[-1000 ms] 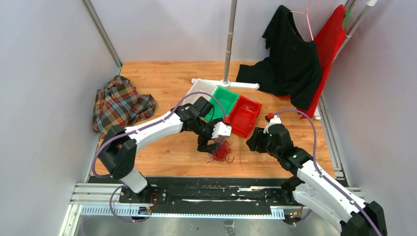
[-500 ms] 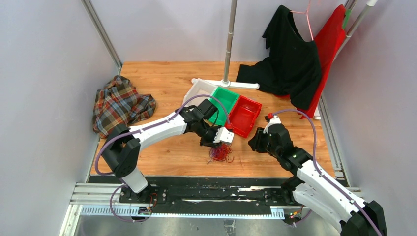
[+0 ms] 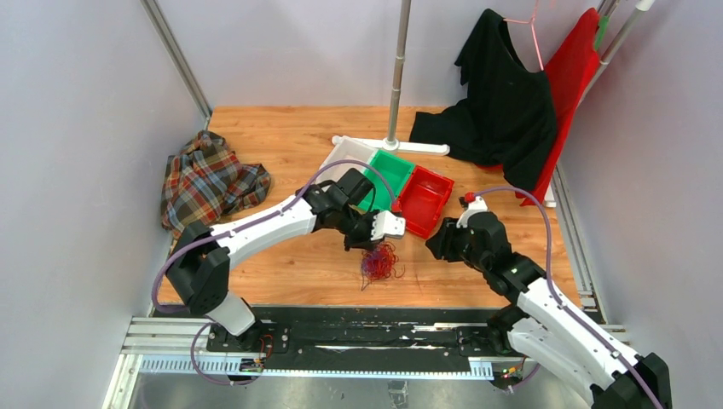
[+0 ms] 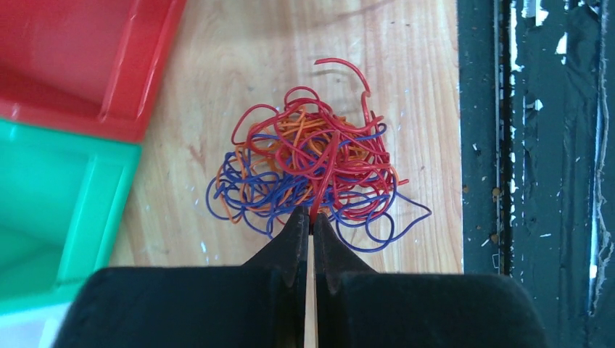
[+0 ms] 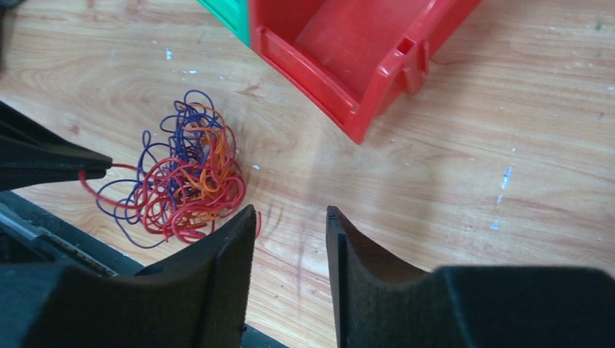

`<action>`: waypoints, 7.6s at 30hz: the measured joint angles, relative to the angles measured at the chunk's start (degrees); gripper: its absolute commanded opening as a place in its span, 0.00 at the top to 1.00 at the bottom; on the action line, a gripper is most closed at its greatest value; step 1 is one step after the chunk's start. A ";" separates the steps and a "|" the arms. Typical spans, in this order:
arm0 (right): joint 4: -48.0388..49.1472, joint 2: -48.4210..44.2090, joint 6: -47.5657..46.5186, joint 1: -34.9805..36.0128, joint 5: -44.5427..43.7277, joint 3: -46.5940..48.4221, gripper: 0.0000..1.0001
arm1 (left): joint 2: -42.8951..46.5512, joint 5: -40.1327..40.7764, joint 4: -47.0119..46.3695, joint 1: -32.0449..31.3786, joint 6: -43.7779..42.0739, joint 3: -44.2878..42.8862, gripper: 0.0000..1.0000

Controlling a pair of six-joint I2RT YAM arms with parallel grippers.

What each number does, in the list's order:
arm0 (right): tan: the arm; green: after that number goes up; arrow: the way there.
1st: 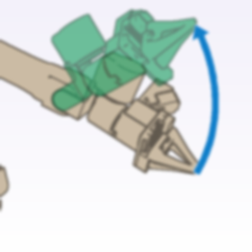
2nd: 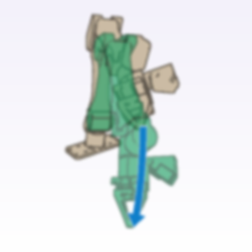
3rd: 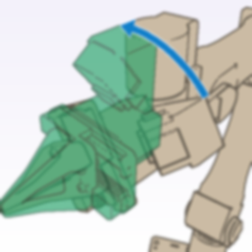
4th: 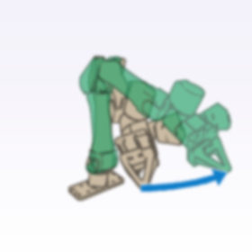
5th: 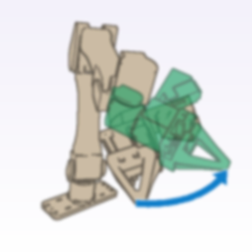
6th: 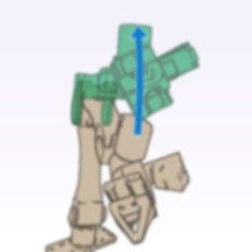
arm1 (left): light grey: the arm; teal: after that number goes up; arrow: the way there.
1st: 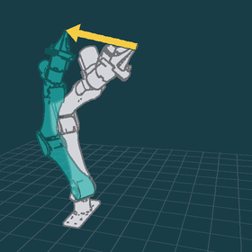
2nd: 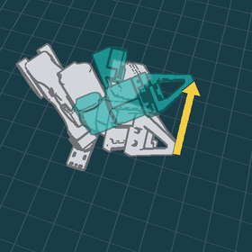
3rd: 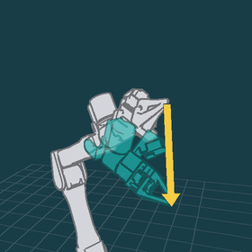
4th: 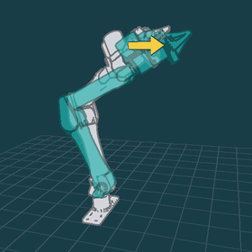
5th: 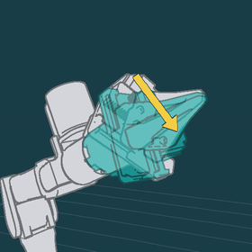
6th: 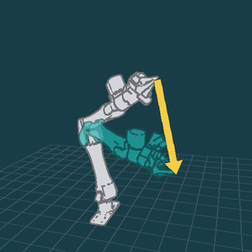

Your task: Untangle the cables

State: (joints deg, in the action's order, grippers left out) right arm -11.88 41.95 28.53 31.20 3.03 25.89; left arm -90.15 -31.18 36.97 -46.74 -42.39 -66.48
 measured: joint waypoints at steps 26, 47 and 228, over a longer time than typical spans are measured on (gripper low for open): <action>23.67 11.32 -8.48 28.63 -8.48 7.85 0.36 | 16.92 11.28 12.37 0.07 21.59 -7.91 0.99; 41.57 32.15 -8.17 29.55 -16.41 12.79 0.37 | 18.78 6.82 21.94 0.22 19.89 -18.82 1.00; 10.14 55.69 3.89 11.19 -32.28 33.70 0.82 | 19.58 47.95 -19.63 5.49 -7.26 -14.01 1.00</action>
State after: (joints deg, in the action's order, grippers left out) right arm -1.74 97.65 32.42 42.39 -29.26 59.59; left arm -70.57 16.78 17.34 -41.25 -49.65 -80.49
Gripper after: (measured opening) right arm 0.277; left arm 0.022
